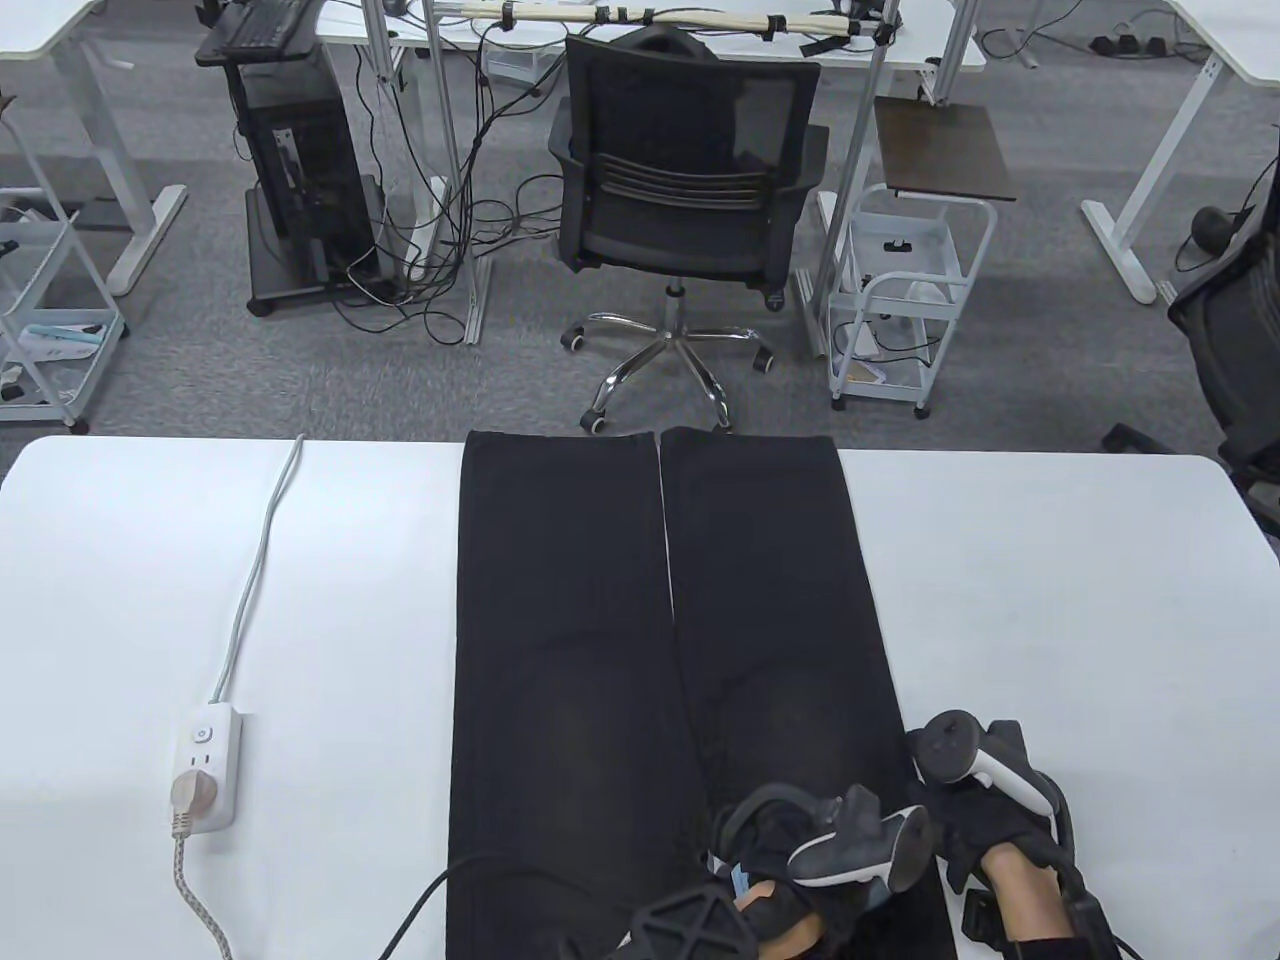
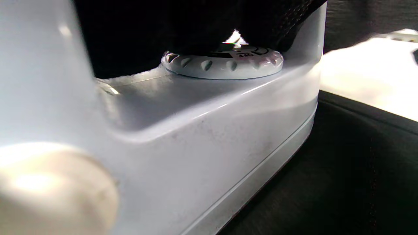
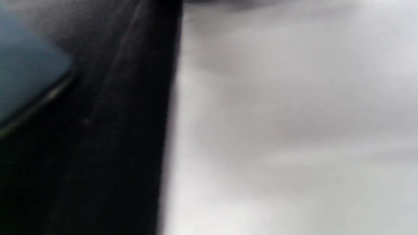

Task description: Iron trousers with electric iron on table

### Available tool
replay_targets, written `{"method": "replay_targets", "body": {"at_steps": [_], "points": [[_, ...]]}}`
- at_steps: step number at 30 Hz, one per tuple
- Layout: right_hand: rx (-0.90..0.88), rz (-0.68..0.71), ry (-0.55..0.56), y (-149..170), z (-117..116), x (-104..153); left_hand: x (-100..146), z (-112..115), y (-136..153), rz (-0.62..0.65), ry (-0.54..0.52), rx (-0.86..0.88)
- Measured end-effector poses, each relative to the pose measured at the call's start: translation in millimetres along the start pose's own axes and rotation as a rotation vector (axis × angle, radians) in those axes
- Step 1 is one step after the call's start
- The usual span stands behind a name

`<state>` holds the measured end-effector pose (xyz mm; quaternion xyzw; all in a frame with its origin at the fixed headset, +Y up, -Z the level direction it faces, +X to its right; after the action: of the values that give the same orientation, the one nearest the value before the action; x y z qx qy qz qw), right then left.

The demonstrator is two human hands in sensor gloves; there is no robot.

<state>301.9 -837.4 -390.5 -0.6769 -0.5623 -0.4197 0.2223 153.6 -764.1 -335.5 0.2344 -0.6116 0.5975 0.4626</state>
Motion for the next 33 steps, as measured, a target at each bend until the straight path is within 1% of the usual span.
{"method": "replay_targets", "body": {"at_steps": [6, 9, 11, 16, 19, 22, 24, 29, 33], "points": [[0.005, -0.002, 0.001, -0.2, -0.3, 0.0, -47.9, -7.2, 40.6, -0.128, 0.020, 0.029], [0.007, -0.003, 0.001, -0.5, -0.4, 0.1, -75.1, -10.1, 67.5, -0.180, 0.029, 0.043], [0.009, -0.005, 0.003, -0.7, -0.5, 0.2, -87.0, -10.5, 84.0, -0.252, 0.041, 0.063], [0.016, -0.008, 0.002, -1.5, -0.6, 0.1, -106.3, -11.4, 110.4, -0.311, 0.052, 0.080], [0.017, -0.009, 0.001, -1.8, -0.7, -0.1, -111.0, -11.2, 116.7, -0.301, 0.062, 0.089], [0.015, -0.009, -0.002, -2.0, -0.8, -0.2, -112.5, -9.6, 114.6, -0.282, 0.067, 0.090], [0.013, -0.010, -0.004, -2.0, -0.8, -0.4, -110.7, -9.4, 112.5, -0.293, 0.071, 0.084], [0.006, -0.012, -0.007, -2.3, -0.6, -0.9, -95.3, -7.0, 96.6, -0.254, 0.072, 0.085], [0.001, -0.010, -0.008, -2.0, -0.2, -1.1, -74.6, -5.3, 71.9, -0.175, 0.078, 0.078]]}}
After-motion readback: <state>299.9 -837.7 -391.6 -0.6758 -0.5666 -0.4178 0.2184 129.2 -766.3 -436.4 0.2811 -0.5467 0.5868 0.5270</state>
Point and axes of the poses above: the tracker on the back of each hand, its own y axis roughly to the little-finger side, its own x axis roughly from the fingertips to the wrist, z = x × y, the point moved 3 cm from there along -x, roughly from the wrist to the fingertips, and after that the axes turned 8 degrees about -x, right-handed, at the moved point
